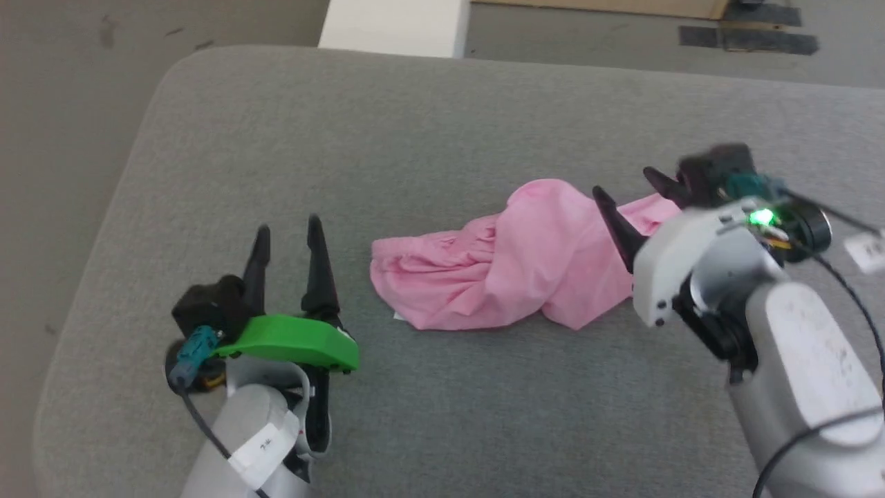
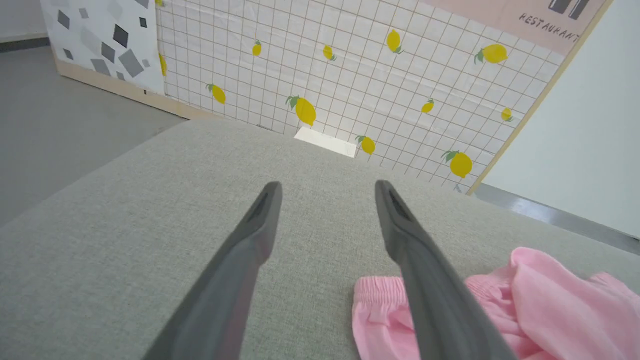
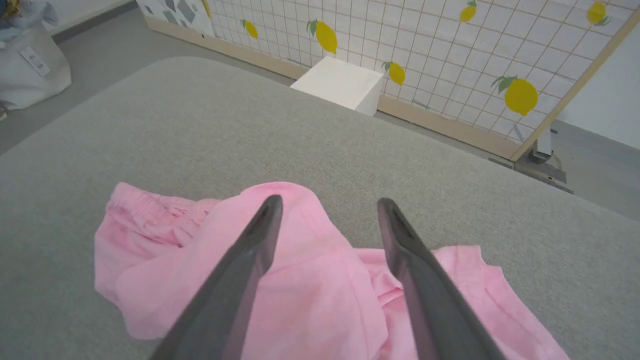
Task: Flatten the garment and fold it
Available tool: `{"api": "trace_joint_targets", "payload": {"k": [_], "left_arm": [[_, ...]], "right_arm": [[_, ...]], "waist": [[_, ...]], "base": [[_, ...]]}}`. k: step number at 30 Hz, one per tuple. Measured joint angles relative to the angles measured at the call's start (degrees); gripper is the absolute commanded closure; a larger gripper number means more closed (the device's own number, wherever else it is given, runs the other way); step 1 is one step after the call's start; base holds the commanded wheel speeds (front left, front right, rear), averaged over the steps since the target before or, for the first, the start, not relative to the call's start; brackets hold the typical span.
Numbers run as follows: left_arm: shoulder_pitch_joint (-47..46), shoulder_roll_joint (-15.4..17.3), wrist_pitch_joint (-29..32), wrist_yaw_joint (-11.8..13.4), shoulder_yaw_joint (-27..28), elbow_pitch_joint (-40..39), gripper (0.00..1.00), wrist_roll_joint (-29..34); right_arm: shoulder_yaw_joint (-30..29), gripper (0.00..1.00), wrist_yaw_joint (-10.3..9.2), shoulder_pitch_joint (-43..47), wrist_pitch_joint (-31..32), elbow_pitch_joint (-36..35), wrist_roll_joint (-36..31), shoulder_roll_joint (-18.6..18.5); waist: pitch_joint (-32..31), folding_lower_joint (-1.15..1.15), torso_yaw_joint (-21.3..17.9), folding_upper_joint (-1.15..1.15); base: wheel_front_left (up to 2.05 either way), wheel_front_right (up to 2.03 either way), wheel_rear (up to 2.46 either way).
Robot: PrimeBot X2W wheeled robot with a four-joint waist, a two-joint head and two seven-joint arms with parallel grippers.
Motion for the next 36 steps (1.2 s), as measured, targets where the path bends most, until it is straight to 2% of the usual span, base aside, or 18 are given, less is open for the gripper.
{"api": "trace_joint_targets", "payload": {"k": [2,6,14,15,16,18,19,22,28,33,36], "left_arm": [[0.4,-0.5,0.0,-0.4,1.3,-4.1,0.0,3.8],[1.9,-1.2,0.0,-1.6,2.8,-9.3,0.0,7.0],[2.9,-1.3,0.0,-1.2,0.4,-11.6,0.0,4.2],[2.9,-1.3,-0.1,-1.1,0.3,-11.6,0.0,3.9],[3.0,-1.3,0.0,-0.9,0.2,-11.5,0.0,3.7],[3.1,-1.3,-0.1,-0.8,-0.1,-11.3,0.0,3.8],[3.1,-1.3,0.0,-0.7,-0.1,-11.1,0.0,3.8],[3.2,-1.3,-0.1,-0.4,0.1,-10.7,0.0,3.8],[4.5,-1.3,-0.1,-0.2,1.7,-10.1,0.0,3.9],[6.0,-1.3,-0.1,-0.5,3.9,-9.7,0.0,4.8],[6.4,-1.3,-0.1,-1.0,4.8,-9.6,0.0,5.8]], "right_arm": [[1.3,0.0,0.01,-3.8,4.6,4.2,2.1,-1.2],[3.0,0.0,0.0,-10.4,13.2,10.5,5.8,-1.9],[2.3,0.0,0.0,-17.4,29.5,19.5,7.5,-2.2],[1.9,0.1,0.0,-17.6,31.5,20.3,7.5,-2.1],[1.9,0.53,0.0,-17.6,33.5,20.6,7.5,-2.2],[1.8,1.0,0.0,-17.6,35.4,20.1,8.3,-2.3],[1.8,1.0,0.0,-17.6,35.7,19.3,8.9,-2.4],[1.5,1.0,0.0,-16.7,32.9,14.3,10.0,-3.1],[-4.0,1.0,-0.01,-7.8,18.5,-0.1,8.8,-5.1],[-12.4,1.0,0.0,4.7,8.2,-10.8,6.1,-2.7],[-17.7,1.0,0.0,12.5,5.6,-14.3,4.4,0.4]], "waist": [[0.8,0.0,1.4,0.0],[2.4,0.0,4.1,0.0],[5.1,0.0,9.0,0.0],[5.4,0.0,9.5,0.0],[5.6,0.0,10.0,0.0],[5.9,0.0,10.8,0.0],[5.9,0.0,11.1,0.0],[5.5,0.0,11.3,0.0],[3.8,0.0,9.9,0.0],[2.1,0.0,6.7,0.0],[1.2,0.0,4.6,0.0]], "base": [[0.0,0.0,0.0],[0.0,0.0,0.0],[0.0,0.0,0.0],[0.0,0.0,0.0],[0.0,0.0,0.0],[0.0,0.0,0.0],[0.0,0.0,0.0],[0.0,0.0,0.0],[0.0,0.0,0.0],[0.0,0.0,0.0],[0.0,0.0,0.0]]}}
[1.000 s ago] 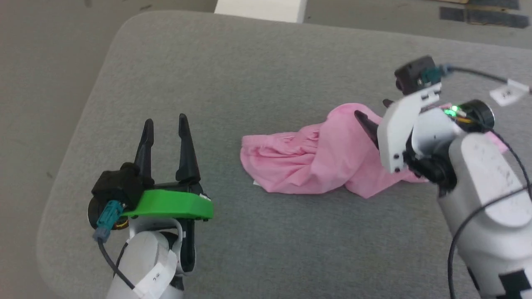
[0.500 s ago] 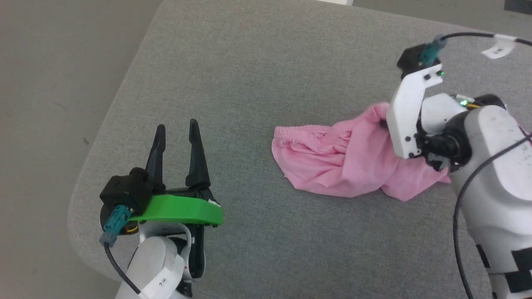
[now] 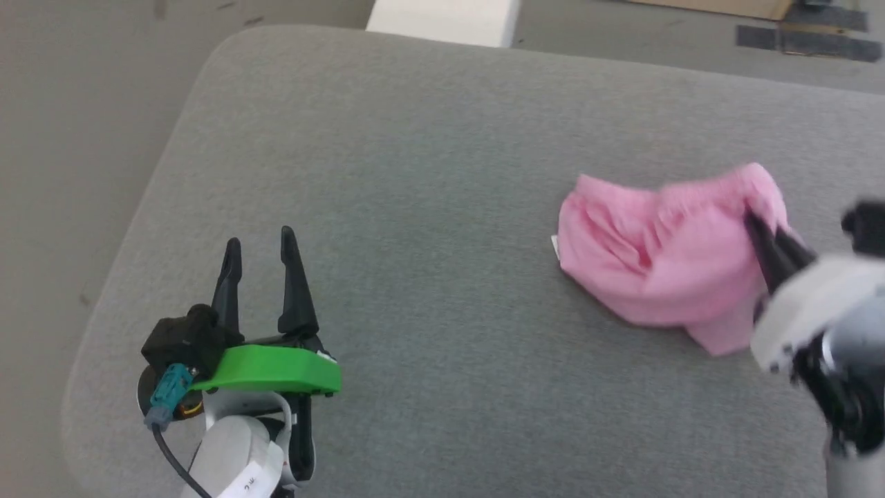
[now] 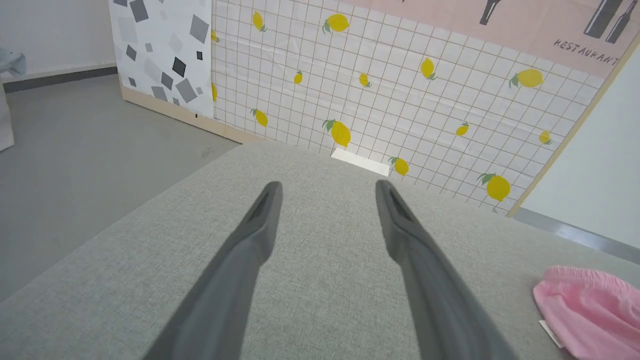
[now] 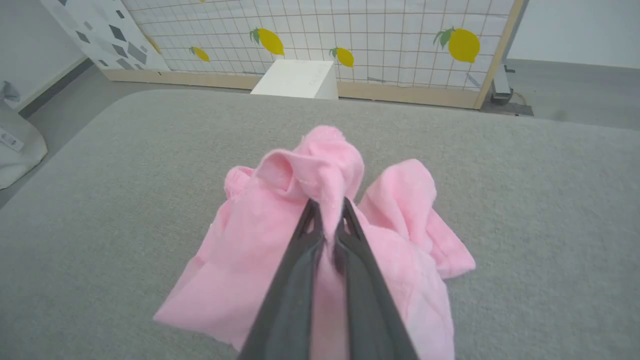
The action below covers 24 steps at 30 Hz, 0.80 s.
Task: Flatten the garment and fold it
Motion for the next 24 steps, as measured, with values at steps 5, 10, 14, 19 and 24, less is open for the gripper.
{"api": "trace_joint_targets", "payload": {"k": [5,10,14,19,24], "left_arm": [[0.0,0.0,0.0,-1.0,0.2,0.5,0.0,0.9],[0.0,0.0,0.0,-1.4,0.1,0.9,0.0,1.1],[0.0,0.0,0.0,-2.0,-0.3,1.7,0.0,1.4],[-0.6,0.0,0.0,-4.6,-3.4,3.4,0.0,2.2],[-7.7,0.0,0.6,-9.7,-12.4,9.0,0.0,5.2]], "right_arm": [[-4.6,0.8,0.0,11.6,0.7,-2.5,-2.3,3.7],[-9.7,0.0,0.0,20.6,5.0,-4.8,-6.4,5.4],[-13.5,0.0,0.0,20.5,-0.2,-7.2,-6.3,5.4],[-11.4,0.0,0.0,18.7,-13.5,-6.8,-4.9,5.5],[-6.8,0.0,0.0,18.4,-21.2,-3.4,-4.0,5.5]], "waist": [[-1.3,0.0,-3.5,0.0],[-2.6,0.0,-6.4,0.0],[-3.5,-0.01,-7.9,0.0],[-4.2,-0.01,-9.5,0.0],[-4.0,-0.01,-11.8,0.0]], "base": [[0.0,0.0,0.0],[0.0,0.0,0.0],[0.0,0.0,0.0],[0.0,0.0,0.0],[0.0,0.0,0.0]]}}
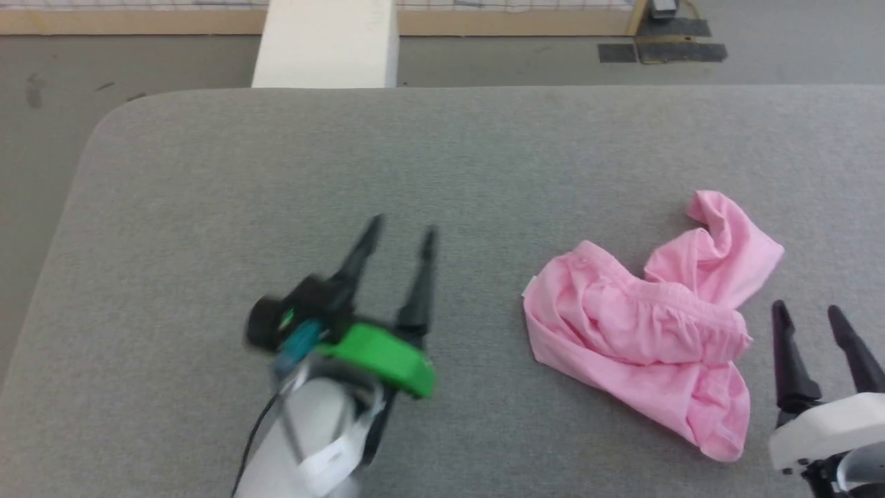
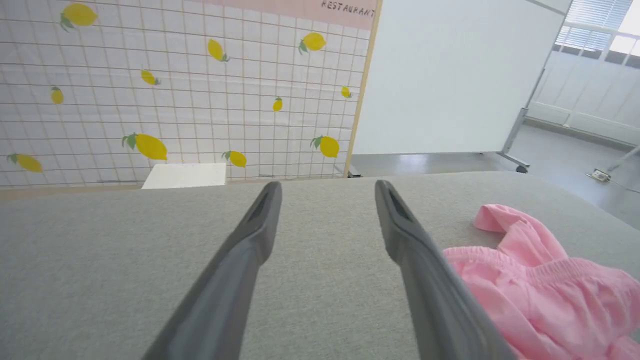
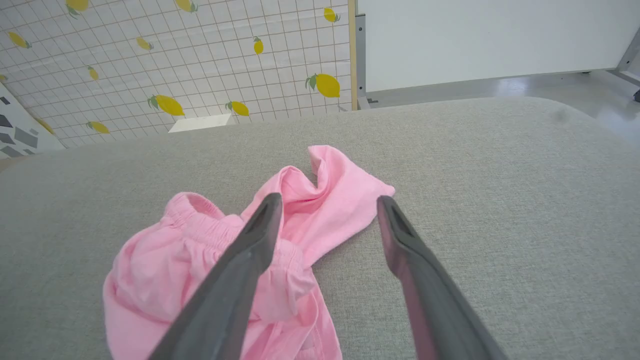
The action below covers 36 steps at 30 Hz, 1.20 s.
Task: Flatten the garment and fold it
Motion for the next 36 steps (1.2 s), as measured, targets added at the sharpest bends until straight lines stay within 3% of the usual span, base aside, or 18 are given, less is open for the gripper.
{"api": "trace_joint_targets", "payload": {"k": [9,18,25,27,28,30,36], "left_arm": [[-22.0,-0.2,15.1,-5.4,-19.0,15.6,0.0,-0.5],[-35.5,0.7,32.8,-5.6,-34.3,30.1,0.0,-6.9],[-40.6,2.5,45.4,-5.7,-37.8,38.0,0.0,-10.8],[-41.4,2.3,47.4,-5.7,-37.0,39.1,0.87,-12.1],[-41.5,2.2,47.5,-5.6,-36.7,39.1,1.0,-12.4],[-41.5,2.0,44.9,-3.6,-35.8,38.8,1.0,-12.3],[-37.9,4.2,26.1,9.7,-24.8,36.6,1.0,-16.7]], "right_arm": [[6.2,0.0,0.0,-2.9,-5.5,1.9,0.5,0.0],[10.7,0.0,0.0,-5.5,-8.7,5.3,2.2,0.0],[12.2,0.0,0.0,-6.9,-10.2,7.2,3.0,0.0],[12.4,0.0,0.0,-7.0,-10.2,7.7,3.2,0.0],[12.4,0.0,0.0,-7.0,-10.2,7.8,3.4,0.0],[12.4,0.0,0.0,-7.1,-10.2,7.9,3.5,0.0],[12.0,0.0,0.0,-7.4,-10.1,7.2,3.2,0.0]], "waist": [[2.1,0.0,-5.7,0.0],[5.0,0.0,-12.7,0.0],[7.7,0.0,-16.3,0.0],[8.4,0.0,-16.8,0.0],[8.6,0.0,-16.9,0.0],[8.9,0.0,-16.7,0.0],[8.6,0.01,-14.6,0.0]], "base": [[0.0,0.0,0.0],[0.0,0.0,0.0],[0.0,0.0,0.0],[0.0,0.0,0.0],[0.0,0.0,0.0],[0.0,0.0,0.0],[0.0,0.0,0.0]]}}
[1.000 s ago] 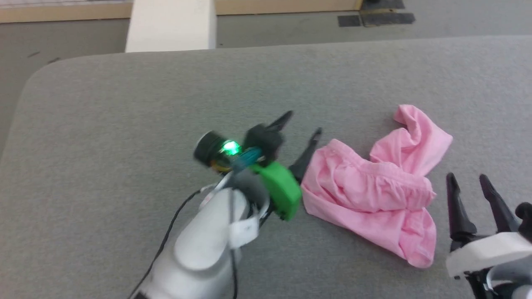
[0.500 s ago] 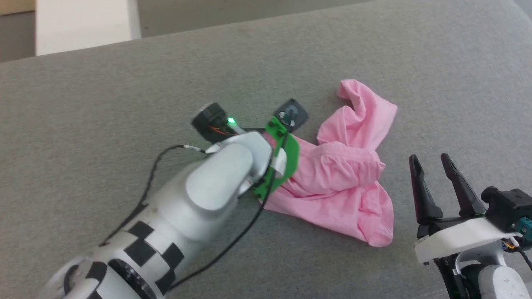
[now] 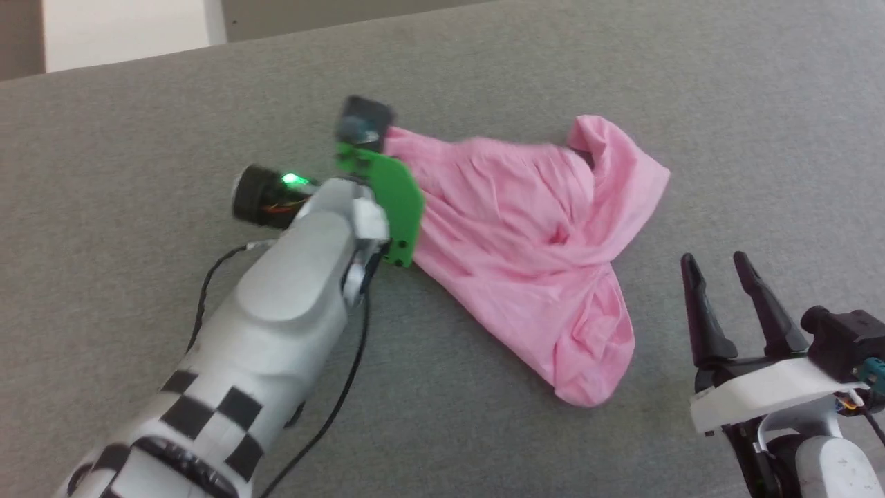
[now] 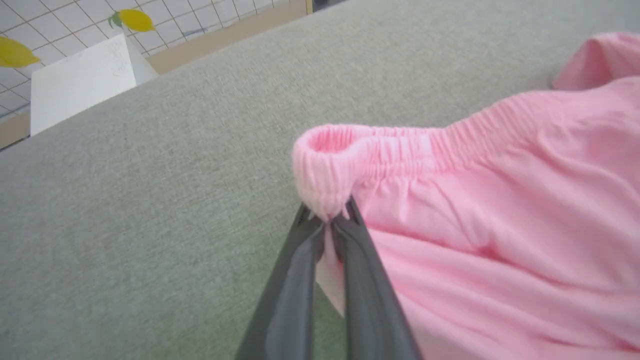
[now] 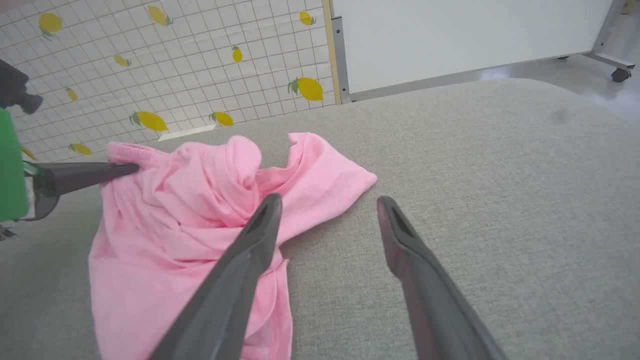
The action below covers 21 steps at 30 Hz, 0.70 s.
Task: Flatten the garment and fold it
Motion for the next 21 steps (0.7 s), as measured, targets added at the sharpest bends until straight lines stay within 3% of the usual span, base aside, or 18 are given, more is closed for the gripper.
{"api": "trace_joint_targets", "payload": {"k": [2,8,16,17,18,19,21], "left_arm": [[3.2,1.1,-5.6,2.9,3.8,-1.9,1.0,-2.5],[16.3,5.4,-16.0,8.5,12.1,-8.8,1.0,-7.9],[34.3,8.6,-20.8,14.5,16.4,-23.3,1.0,-11.4],[35.9,8.7,-21.1,15.0,16.6,-24.8,0.96,-11.8],[37.7,8.8,-21.2,15.2,16.8,-26.7,0.6,-12.5],[39.3,8.9,-21.5,15.2,16.8,-28.4,0.0,-12.8],[41.3,8.7,-22.8,14.6,17.1,-31.5,0.0,-13.3]], "right_arm": [[-0.5,0.0,0.0,0.0,0.2,-0.6,-0.3,0.0],[-1.9,0.0,0.0,0.1,1.6,-2.1,-1.2,0.0],[-1.7,0.0,0.0,1.0,4.7,-4.2,-1.5,0.0],[-1.4,0.0,0.0,1.1,5.3,-4.3,-1.5,0.0],[-1.1,0.0,0.0,1.5,6.4,-4.3,-1.7,0.0],[-0.6,0.0,0.0,1.9,7.6,-4.3,-2.0,0.0],[0.6,0.0,0.0,2.2,9.6,-4.2,-2.5,0.0]], "waist": [[-0.3,0.0,1.2,0.0],[-1.6,0.0,5.3,0.0],[-3.7,0.0,11.4,0.0],[-3.9,0.0,12.0,0.0],[-4.2,0.0,12.7,0.0],[-4.4,0.0,13.4,0.0],[-4.9,0.0,14.6,0.0]], "base": [[0.0,0.0,0.0],[0.0,0.0,0.0],[0.0,0.0,0.0],[0.0,0.0,0.0],[0.0,0.0,0.0],[0.0,0.0,0.0],[0.0,0.0,0.0]]}}
